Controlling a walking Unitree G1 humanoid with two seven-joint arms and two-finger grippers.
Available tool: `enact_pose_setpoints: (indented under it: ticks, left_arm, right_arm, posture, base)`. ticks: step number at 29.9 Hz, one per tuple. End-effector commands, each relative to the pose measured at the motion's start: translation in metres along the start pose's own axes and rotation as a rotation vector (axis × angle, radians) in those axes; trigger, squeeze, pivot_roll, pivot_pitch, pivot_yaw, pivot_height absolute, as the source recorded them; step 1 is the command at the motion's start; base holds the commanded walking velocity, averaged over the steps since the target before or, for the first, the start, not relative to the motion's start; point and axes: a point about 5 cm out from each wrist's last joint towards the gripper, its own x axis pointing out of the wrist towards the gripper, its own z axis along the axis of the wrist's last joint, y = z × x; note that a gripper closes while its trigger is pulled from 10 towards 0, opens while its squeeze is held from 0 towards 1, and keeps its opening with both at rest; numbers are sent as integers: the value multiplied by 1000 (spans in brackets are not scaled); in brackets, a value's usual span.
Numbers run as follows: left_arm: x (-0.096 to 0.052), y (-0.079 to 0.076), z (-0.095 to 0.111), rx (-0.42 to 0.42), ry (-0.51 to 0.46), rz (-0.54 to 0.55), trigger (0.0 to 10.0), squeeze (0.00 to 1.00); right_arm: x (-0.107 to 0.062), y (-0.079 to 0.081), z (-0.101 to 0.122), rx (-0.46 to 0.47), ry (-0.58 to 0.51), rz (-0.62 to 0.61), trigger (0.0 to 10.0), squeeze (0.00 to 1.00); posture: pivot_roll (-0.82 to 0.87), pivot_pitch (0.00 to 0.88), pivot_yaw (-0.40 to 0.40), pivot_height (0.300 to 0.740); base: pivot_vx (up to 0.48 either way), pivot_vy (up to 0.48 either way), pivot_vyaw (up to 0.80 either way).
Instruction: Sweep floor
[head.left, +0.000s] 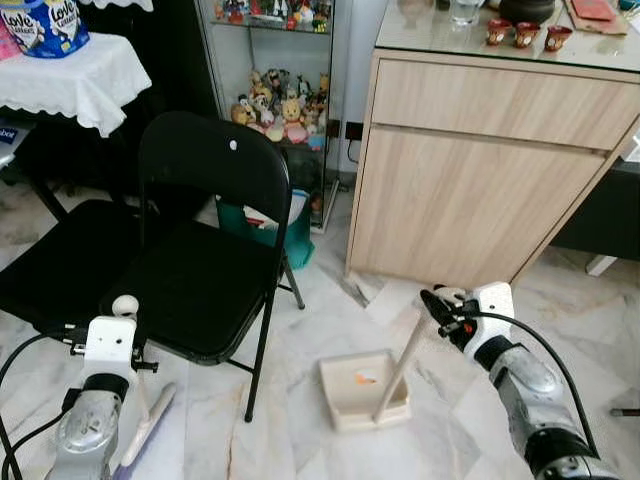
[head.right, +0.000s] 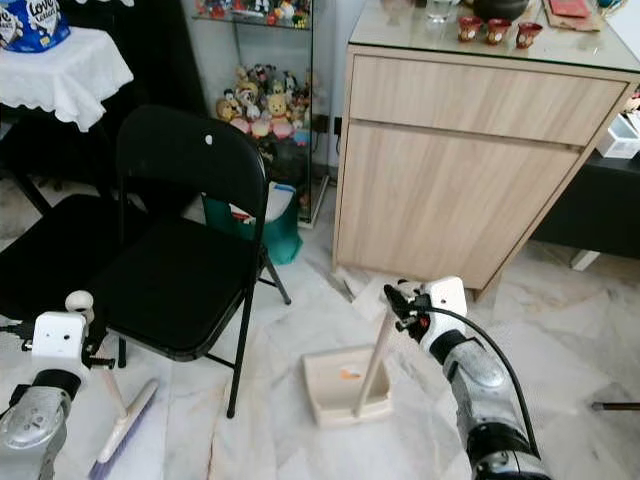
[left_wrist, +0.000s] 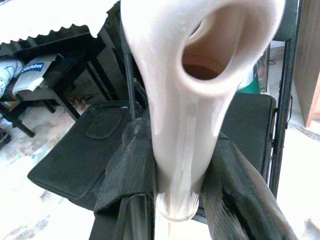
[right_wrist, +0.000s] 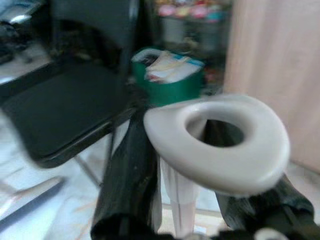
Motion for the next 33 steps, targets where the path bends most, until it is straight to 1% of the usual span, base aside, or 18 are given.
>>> enact_pose_setpoints:
  ticks: [1,2,4,6,7,8,10,11,14,15,16,18,20,21,23,27,29,33]
  left_arm:
    - [2,10,5,28,-29,27,10000,0]
    - [2,10,5,27,-29,26,10000,0]
    - [3,9,5,27,-29,25,10000,0]
    - [3,9,6,27,-30,23,10000,0]
    - [3,9,6,27,-30,23,10000,0]
    - [4,9,6,26,-31,22,10000,0]
    - [4,9,6,26,-31,21,10000,0]
    - [4,9,6,26,-31,21,10000,0]
    - [4,8,6,25,-30,21,10000,0]
    - [4,8,6,25,-29,22,10000,0]
    - [4,8,6,25,-29,22,10000,0]
    - [4,8,6,26,-29,23,10000,0]
    - [4,8,6,26,-28,24,10000,0]
    - [4,8,6,26,-28,25,10000,0]
    - [4,9,6,26,-29,26,10000,0]
    - [4,10,6,26,-29,30,10000,0]
    - [4,9,6,26,-29,34,10000,0]
    - [4,9,6,24,-30,36,10000,0]
  right_arm:
    - [-3,2,-2,42,-5,42,0,0]
    - [-8,3,-2,69,-9,93,0,0]
    - [-13,4,-2,87,-6,138,0,0]
    - [-19,6,-6,79,43,197,0,0]
    - [-19,6,-6,79,43,197,0,0]
    - [-25,7,-10,70,94,237,0,0]
    - [-30,6,-13,55,133,248,0,0]
    - [-30,6,-13,55,133,248,0,0]
    - [-38,0,-19,0,223,225,0,0]
    - [-39,-4,-20,-27,251,185,0,0]
    - [-39,-5,-20,-30,255,176,0,0]
    - [-38,-12,-17,-59,252,108,0,0]
    - [-37,-14,-14,-74,249,101,0,0]
    - [-37,-16,-13,-114,284,94,0,0]
    - [-37,-17,-13,-141,305,87,0,0]
    - [-36,-20,-4,-157,276,82,0,0]
    - [-36,-16,7,-151,219,153,0,0]
    - [-35,-18,23,-158,147,158,0,0]
  posture:
    - [9,89,19,740]
    - [5,88,21,740]
    - [5,88,21,740]
    - [3,89,22,740]
    - [3,89,22,740]
    - [3,89,22,740]
    - [3,89,22,740]
    - [3,89,22,740]
    - [0,93,22,740]
    - [0,93,22,740]
    - [0,93,22,740]
    - [1,96,22,740]
    - [1,97,23,740]
    - [1,98,22,740]
    - [1,98,22,740]
    - [1,98,22,740]
    - [-1,96,17,740]
    - [-5,97,16,740]
  base:
    - [0,0,0]
    - [0,0,0]
    - [0,0,0]
    - [0,0,0]
    - [0,0,0]
    - [0,0,0]
    - [0,0,0]
    - [0,0,0]
    - [0,0,0]
    - [0,0,0]
    - [0,0,0]
    - [0,0,0]
    - [0,0,0]
    - [0,0,0]
    - [0,0,0]
    - [0,0,0]
    - [0,0,0]
    - [0,0,0]
